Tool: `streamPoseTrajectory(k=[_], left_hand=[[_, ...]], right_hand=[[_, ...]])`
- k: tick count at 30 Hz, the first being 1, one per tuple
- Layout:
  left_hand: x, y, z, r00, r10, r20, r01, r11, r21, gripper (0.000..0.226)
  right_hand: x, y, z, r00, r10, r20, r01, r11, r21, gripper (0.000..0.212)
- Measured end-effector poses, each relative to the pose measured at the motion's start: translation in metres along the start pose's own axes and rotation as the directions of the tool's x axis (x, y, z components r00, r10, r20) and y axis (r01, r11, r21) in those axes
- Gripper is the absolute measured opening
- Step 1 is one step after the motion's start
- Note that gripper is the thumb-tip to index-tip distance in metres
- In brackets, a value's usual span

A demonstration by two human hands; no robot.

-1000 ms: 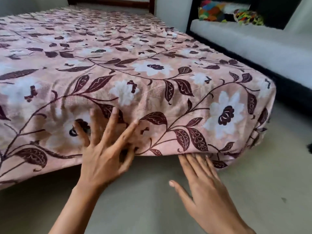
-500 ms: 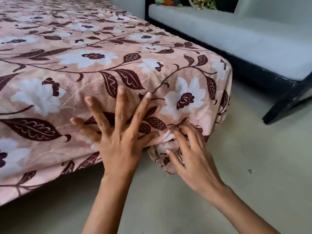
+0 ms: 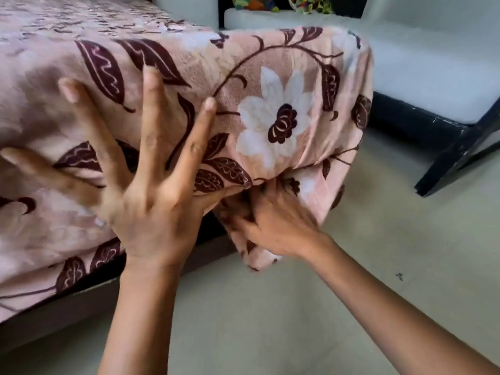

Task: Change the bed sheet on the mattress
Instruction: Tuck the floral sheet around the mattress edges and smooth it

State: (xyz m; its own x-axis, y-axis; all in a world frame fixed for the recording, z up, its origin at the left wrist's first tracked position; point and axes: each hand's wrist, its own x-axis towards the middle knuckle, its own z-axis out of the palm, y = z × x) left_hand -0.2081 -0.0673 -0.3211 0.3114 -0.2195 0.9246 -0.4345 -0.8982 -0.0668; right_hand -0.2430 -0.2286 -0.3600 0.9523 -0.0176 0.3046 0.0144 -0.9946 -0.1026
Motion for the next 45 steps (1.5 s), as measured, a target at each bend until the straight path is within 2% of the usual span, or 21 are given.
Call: streamPoseTrajectory(k=[3, 5, 8, 10, 14, 17, 20, 22, 25, 29, 34, 37, 39, 40, 41, 42, 43, 45], left_hand=[[0.001, 0.004, -0.001, 0.999, -0.039, -0.011, 0.039, 0.998, 0.057, 0.096], [-0.017, 0.008, 0.002, 0.999, -0.036, 0.033, 0.034, 0.996, 0.082, 0.093], [-0.040, 0.007, 0.008, 0.997, 0.000, 0.080, -0.006, 0.998, 0.066, 0.091], [-0.044, 0.006, 0.008, 0.994, -0.004, 0.105, 0.001, 1.000, 0.025, 0.089], [-0.047, 0.013, 0.003, 0.989, -0.048, 0.140, 0.048, 0.999, 0.009, 0.090], [-0.039, 0.028, 0.001, 0.973, -0.092, 0.211, 0.106, 0.993, -0.055, 0.086], [-0.019, 0.052, 0.008, 0.959, 0.041, 0.281, -0.012, 0.994, -0.106, 0.092], [-0.003, 0.073, 0.016, 0.942, 0.182, 0.283, -0.166, 0.983, -0.079, 0.096], [0.011, 0.093, 0.030, 0.873, 0.377, 0.307, -0.381, 0.923, -0.050, 0.087], [0.011, 0.094, 0.040, 0.828, 0.461, 0.319, -0.498, 0.866, 0.040, 0.091], [0.041, 0.090, 0.033, 0.830, 0.506, 0.235, -0.525, 0.851, 0.020, 0.072], [0.052, 0.089, 0.029, 0.828, 0.526, 0.195, -0.542, 0.839, 0.040, 0.064], [0.052, 0.087, 0.030, 0.823, 0.539, 0.181, -0.555, 0.830, 0.055, 0.063], [0.049, 0.087, 0.031, 0.816, 0.548, 0.186, -0.565, 0.823, 0.056, 0.064], [0.046, 0.087, 0.032, 0.807, 0.558, 0.195, -0.576, 0.815, 0.051, 0.065], [0.041, 0.088, 0.033, 0.798, 0.567, 0.204, -0.586, 0.809, 0.045, 0.065], [0.037, 0.087, 0.034, 0.790, 0.573, 0.217, -0.595, 0.803, 0.045, 0.065], [0.028, 0.088, 0.038, 0.775, 0.581, 0.251, -0.607, 0.794, 0.038, 0.067]], right_hand=[[0.004, -0.010, -0.002, 0.997, -0.016, 0.074, 0.012, 0.999, 0.045, 0.086], [-0.028, -0.009, -0.009, 0.986, -0.085, 0.147, 0.082, 0.996, 0.024, 0.093], [-0.088, 0.001, -0.013, 0.989, -0.136, 0.059, 0.132, 0.989, 0.068, 0.074], [-0.125, 0.011, -0.003, 0.997, -0.073, -0.031, 0.077, 0.985, 0.156, 0.061], [-0.153, 0.027, 0.016, 0.986, 0.136, -0.092, -0.110, 0.964, 0.243, 0.053], [-0.142, 0.032, 0.019, 0.985, 0.126, -0.121, -0.102, 0.978, 0.184, 0.056], [-0.130, 0.035, 0.016, 0.981, 0.091, -0.168, -0.065, 0.986, 0.154, 0.058], [-0.125, 0.038, 0.014, 0.979, 0.088, -0.183, -0.060, 0.986, 0.153, 0.059], [-0.126, 0.039, 0.013, 0.984, 0.070, -0.166, -0.044, 0.987, 0.152, 0.060], [-0.124, 0.050, 0.014, 0.993, -0.003, -0.118, 0.022, 0.987, 0.161, 0.063], [-0.062, 0.069, 0.008, 0.993, -0.106, -0.059, 0.111, 0.989, 0.099, 0.059], [0.005, 0.065, -0.020, 0.994, -0.033, 0.102, 0.014, 0.983, 0.180, 0.048], [0.045, 0.064, -0.026, 0.927, -0.003, 0.374, -0.013, 0.999, 0.041, 0.052], [0.054, 0.064, -0.030, 0.885, -0.001, 0.466, 0.001, 1.000, 0.000, 0.058], [0.052, 0.063, -0.030, 0.876, -0.010, 0.483, 0.002, 1.000, 0.017, 0.060], [0.039, 0.065, -0.028, 0.898, -0.022, 0.440, -0.012, 0.997, 0.073, 0.058], [0.018, 0.065, -0.027, 0.942, -0.037, 0.333, -0.010, 0.990, 0.138, 0.055], [-0.034, 0.065, -0.028, 0.987, -0.032, 0.160, 0.003, 0.984, 0.176, 0.065]])
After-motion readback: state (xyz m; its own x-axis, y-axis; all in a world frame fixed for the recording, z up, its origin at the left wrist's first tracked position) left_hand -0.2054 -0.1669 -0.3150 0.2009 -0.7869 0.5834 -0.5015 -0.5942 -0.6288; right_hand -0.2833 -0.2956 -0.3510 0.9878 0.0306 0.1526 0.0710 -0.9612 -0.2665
